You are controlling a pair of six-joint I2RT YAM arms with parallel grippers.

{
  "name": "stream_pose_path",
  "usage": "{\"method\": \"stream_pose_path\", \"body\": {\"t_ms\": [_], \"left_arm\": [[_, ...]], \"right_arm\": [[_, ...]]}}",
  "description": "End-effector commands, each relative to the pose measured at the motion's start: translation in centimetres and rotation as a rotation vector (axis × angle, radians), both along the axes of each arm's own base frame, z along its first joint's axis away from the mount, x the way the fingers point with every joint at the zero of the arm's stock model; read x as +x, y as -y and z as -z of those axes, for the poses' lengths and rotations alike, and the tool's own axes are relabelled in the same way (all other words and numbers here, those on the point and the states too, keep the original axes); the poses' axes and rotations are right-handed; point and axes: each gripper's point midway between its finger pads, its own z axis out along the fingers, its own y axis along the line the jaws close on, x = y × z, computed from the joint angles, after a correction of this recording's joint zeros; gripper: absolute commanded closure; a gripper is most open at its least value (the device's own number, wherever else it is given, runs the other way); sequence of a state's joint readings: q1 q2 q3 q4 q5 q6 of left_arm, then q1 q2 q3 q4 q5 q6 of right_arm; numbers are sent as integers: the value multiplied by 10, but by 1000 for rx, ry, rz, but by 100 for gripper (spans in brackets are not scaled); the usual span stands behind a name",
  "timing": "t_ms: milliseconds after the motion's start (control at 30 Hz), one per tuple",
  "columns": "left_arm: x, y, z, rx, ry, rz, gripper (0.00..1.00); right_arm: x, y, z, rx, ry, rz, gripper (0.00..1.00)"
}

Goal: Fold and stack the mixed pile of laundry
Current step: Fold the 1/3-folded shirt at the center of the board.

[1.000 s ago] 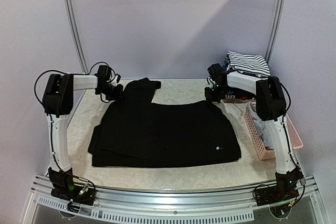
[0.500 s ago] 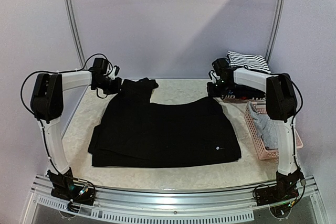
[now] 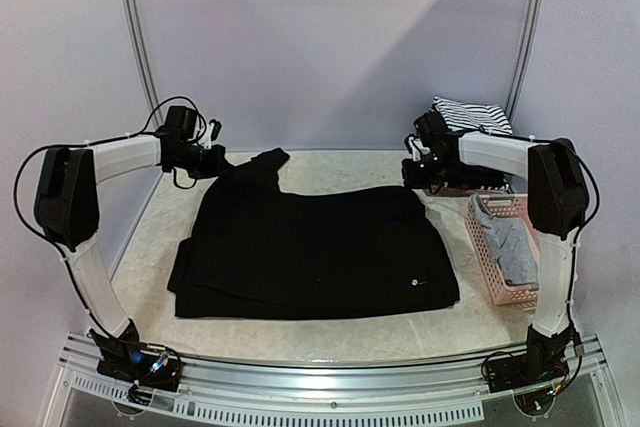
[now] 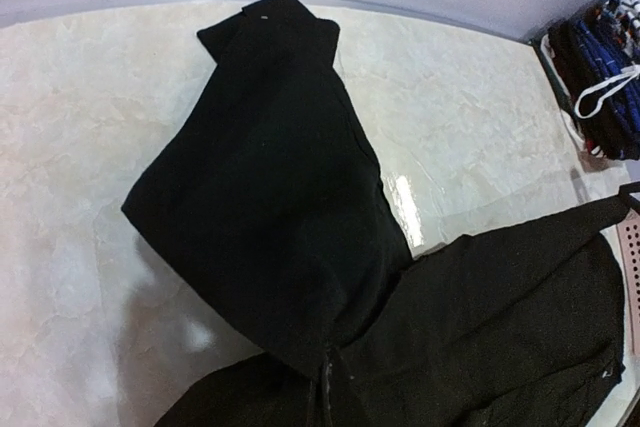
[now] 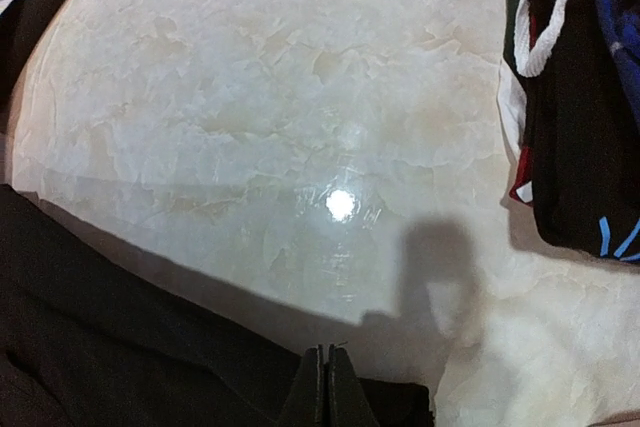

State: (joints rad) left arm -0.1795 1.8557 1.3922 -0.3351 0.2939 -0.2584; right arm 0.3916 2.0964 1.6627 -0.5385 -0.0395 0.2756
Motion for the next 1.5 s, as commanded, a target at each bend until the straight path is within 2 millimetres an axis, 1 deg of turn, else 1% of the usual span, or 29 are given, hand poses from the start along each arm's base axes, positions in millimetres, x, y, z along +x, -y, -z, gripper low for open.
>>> {"method": "stream_pose_path", "body": {"t_ms": [0, 33, 67, 133, 267, 367, 500, 633, 733, 900, 967, 1100, 1267, 1467], "left_arm": [[-14, 5, -10, 26, 18, 25, 100], [-17, 6, -11, 28, 21, 26, 100], [-20, 5, -11, 32, 20, 25, 100], [-24, 5, -12, 37, 23, 25, 100], [-36, 2, -9, 57, 11, 23, 100], [-45, 1, -10, 64, 12, 21, 100], [-59, -1, -12, 82, 15, 15, 100], [-73, -2, -15, 106, 19, 14, 100], [-83, -4, -16, 118, 20, 8, 100], [-102, -4, -6, 121, -12, 8, 100], [-110, -3, -1, 129, -23, 8, 100], [-123, -3, 9, 145, -45, 7, 100], [-135, -4, 19, 154, -64, 0, 100], [-151, 2, 27, 157, -78, 13, 100]], "right_arm": [[-9, 0, -28, 46, 58, -4, 100], [-13, 0, -32, 52, 67, -5, 100], [-17, 1, -31, 53, 63, -4, 100], [-24, 3, -37, 60, 74, -3, 100], [-40, 5, -37, 62, 70, -7, 100], [-50, 4, -40, 61, 76, -12, 100], [-63, 2, -38, 53, 75, -27, 100], [-73, 5, -29, 34, 60, -19, 100], [-82, 12, -23, 16, 49, -7, 100], [-96, 28, -15, -24, 47, 39, 100], [-100, 34, -12, -34, 45, 59, 100], [-104, 48, 1, -97, 33, 99, 100], [-110, 51, 17, -111, 3, 98, 100], [-123, 47, 18, -80, -7, 82, 100]]}}
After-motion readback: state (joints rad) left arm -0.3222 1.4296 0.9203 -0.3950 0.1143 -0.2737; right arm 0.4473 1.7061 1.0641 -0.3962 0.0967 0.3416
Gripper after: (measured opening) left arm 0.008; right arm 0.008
